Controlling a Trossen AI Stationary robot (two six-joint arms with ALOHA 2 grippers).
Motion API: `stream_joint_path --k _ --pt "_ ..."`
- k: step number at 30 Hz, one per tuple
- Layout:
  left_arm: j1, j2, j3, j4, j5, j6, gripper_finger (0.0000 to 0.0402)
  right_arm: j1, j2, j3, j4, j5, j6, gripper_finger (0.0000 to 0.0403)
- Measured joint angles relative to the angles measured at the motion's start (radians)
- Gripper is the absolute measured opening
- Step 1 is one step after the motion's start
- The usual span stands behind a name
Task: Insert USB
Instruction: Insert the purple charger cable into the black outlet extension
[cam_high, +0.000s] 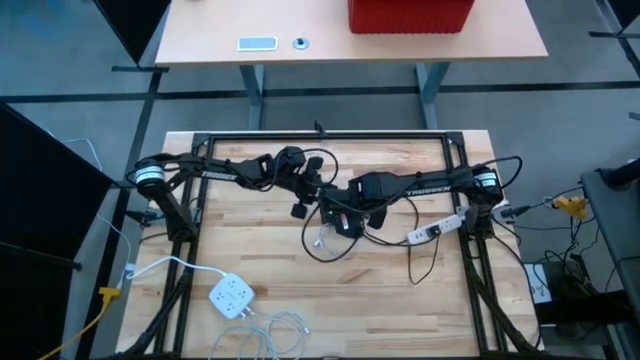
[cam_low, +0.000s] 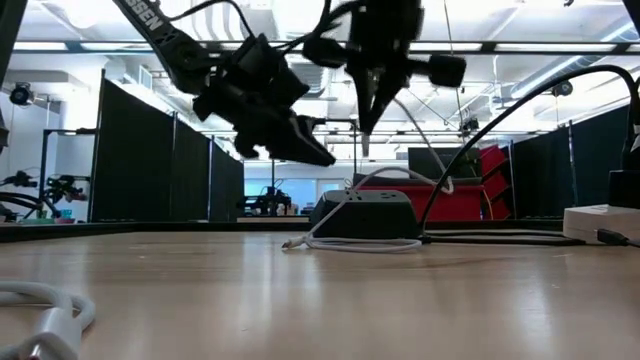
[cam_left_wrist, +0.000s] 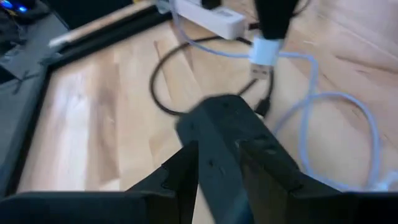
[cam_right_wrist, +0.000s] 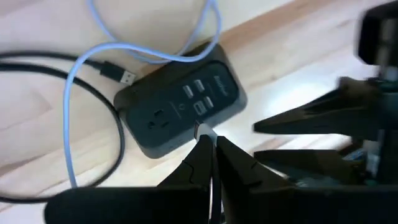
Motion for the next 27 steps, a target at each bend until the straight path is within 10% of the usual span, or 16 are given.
stream_joint_path --k 27 --pt "0.056 0.231 0.087 0.205 -0.016 -0.036 0.0076 0.045 0.0 -0.227 0.298 0.123 -0.49 0.0"
